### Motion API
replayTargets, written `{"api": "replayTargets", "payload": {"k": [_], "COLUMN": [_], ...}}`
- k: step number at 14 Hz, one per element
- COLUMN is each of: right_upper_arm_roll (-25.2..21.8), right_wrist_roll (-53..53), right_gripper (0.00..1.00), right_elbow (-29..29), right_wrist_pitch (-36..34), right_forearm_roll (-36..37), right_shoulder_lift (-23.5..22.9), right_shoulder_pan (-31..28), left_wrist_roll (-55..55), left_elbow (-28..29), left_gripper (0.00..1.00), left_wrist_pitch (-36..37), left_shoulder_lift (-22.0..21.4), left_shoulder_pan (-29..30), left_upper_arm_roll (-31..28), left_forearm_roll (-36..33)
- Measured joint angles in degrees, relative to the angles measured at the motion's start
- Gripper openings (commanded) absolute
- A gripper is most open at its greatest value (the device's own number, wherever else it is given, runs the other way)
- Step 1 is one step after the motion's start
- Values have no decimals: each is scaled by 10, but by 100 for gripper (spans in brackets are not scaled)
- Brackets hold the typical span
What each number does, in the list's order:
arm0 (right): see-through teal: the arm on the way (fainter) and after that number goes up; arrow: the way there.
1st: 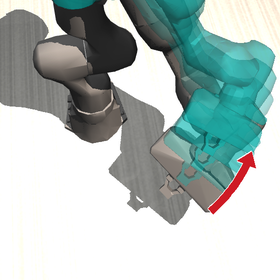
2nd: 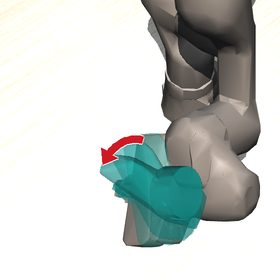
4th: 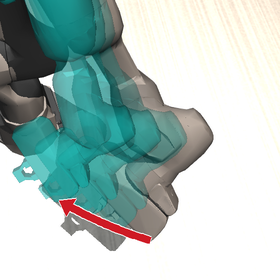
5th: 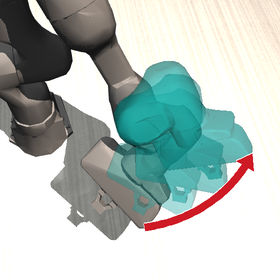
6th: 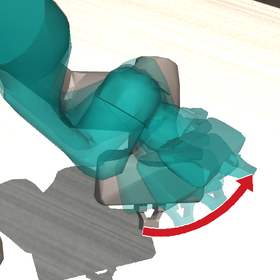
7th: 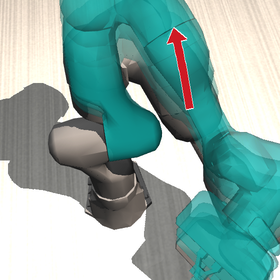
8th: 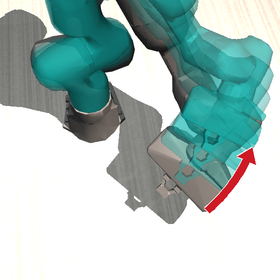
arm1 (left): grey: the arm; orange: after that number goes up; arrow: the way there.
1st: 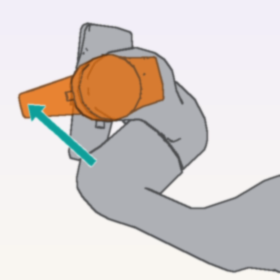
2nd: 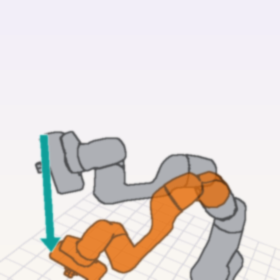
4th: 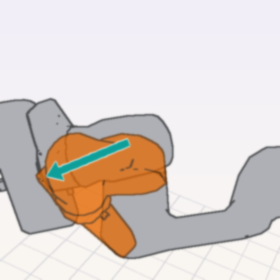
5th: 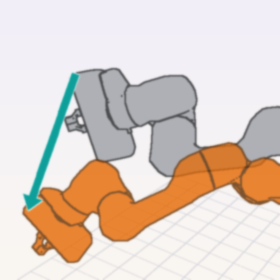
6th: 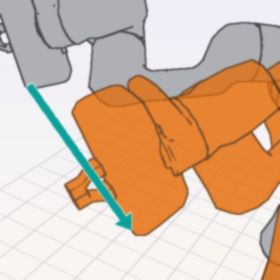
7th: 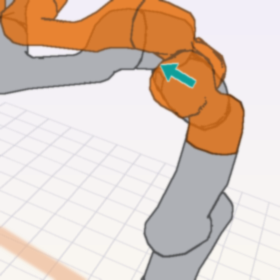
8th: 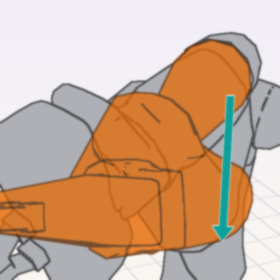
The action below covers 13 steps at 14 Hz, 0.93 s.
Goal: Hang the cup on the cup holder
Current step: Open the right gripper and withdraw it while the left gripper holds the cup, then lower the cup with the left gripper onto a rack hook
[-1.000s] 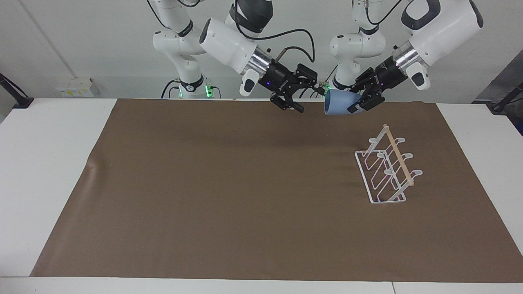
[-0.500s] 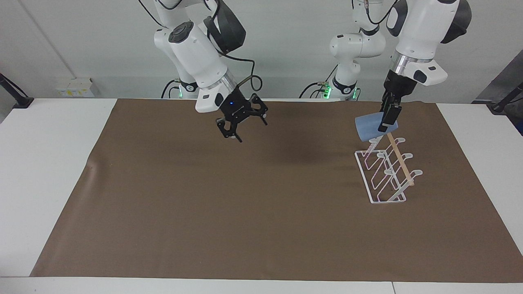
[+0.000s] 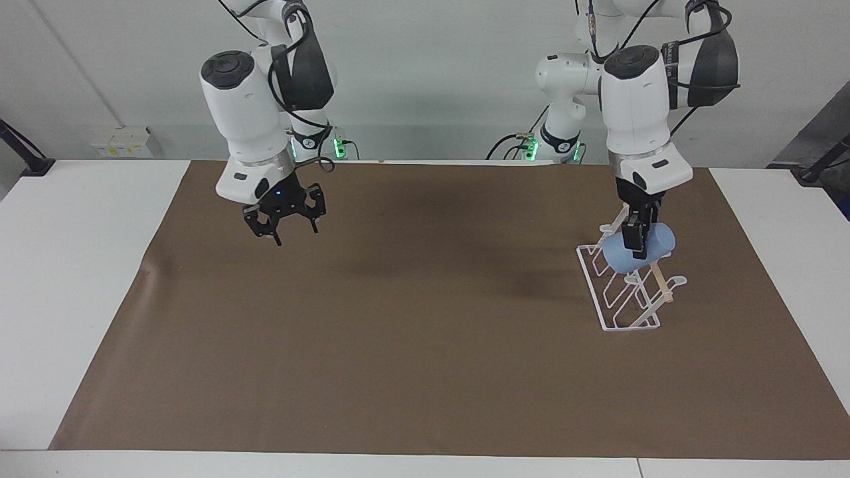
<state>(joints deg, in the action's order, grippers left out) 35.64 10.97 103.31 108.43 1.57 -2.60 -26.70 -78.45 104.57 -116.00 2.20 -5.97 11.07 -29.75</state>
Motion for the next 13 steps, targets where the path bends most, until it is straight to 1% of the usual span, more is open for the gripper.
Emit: {"api": "replayTargets", "payload": {"k": [2,4,6,9,11,13], "right_upper_arm_roll": [-3,-4,-14,-22,-21,-21], "right_wrist_roll": [-32,-47,-49,-54,-91,-130], "right_gripper": [74,77,77,77,77,77], "right_elbow": [-17,-43,-67,-82,-82,-81], "right_wrist_pitch": [-45,-91,-126,-148,-154,-154], "right_forearm_roll": [21,31,31,31,28,8], "right_shoulder_lift": [17,38,53,57,57,56], "right_shoulder_pan": [-4,-4,-4,-4,-4,-2], "left_wrist_roll": [0,0,0,0,0,0], "left_elbow": [0,1,9,21,25,28], "left_gripper": [0,0,0,0,0,0], "left_wrist_pitch": [-2,-2,-1,-2,-2,-3], "left_shoulder_lift": [14,18,18,18,17,15], "left_shoulder_pan": [-2,-3,-4,-11,-13,-13], "left_upper_arm_roll": [0,0,0,0,1,1], "left_forearm_roll": [-18,-36,-49,-69,-75,-79]}}
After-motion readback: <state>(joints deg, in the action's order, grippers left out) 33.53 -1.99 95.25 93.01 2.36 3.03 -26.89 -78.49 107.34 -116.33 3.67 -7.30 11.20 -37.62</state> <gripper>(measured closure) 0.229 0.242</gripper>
